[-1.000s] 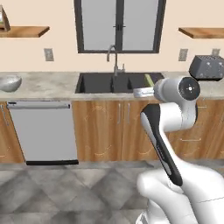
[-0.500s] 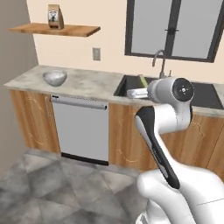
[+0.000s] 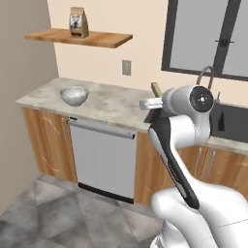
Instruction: Pick the egg and butter from the fridge and place them by the bowl for mixing.
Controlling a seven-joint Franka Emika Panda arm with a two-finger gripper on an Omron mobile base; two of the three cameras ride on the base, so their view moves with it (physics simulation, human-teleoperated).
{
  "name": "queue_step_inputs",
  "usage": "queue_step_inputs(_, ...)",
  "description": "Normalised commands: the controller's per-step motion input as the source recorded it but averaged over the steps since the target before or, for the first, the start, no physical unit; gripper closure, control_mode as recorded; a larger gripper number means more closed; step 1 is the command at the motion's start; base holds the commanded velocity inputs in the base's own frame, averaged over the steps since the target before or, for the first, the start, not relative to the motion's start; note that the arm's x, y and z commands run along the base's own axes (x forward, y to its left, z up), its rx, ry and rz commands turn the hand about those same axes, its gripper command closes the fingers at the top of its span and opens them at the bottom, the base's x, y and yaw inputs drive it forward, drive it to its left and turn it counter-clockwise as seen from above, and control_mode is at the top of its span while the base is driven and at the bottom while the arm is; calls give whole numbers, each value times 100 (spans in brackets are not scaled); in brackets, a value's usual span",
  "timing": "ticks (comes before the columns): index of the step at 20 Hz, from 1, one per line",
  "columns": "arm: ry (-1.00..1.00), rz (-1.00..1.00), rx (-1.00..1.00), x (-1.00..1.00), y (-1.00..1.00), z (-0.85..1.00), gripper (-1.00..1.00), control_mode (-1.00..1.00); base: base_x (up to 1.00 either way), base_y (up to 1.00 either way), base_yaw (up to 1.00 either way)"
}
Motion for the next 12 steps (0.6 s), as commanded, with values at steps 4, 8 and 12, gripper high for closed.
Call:
queue_step_inputs(4,0,0,0,0,0,0,100,100,93,35,0)
queue_step_inputs(8,0,0,0,0,0,0,100,100,81,49,-4)
queue_step_inputs(12,0,0,0,0,0,0,100,100,75,48,-14)
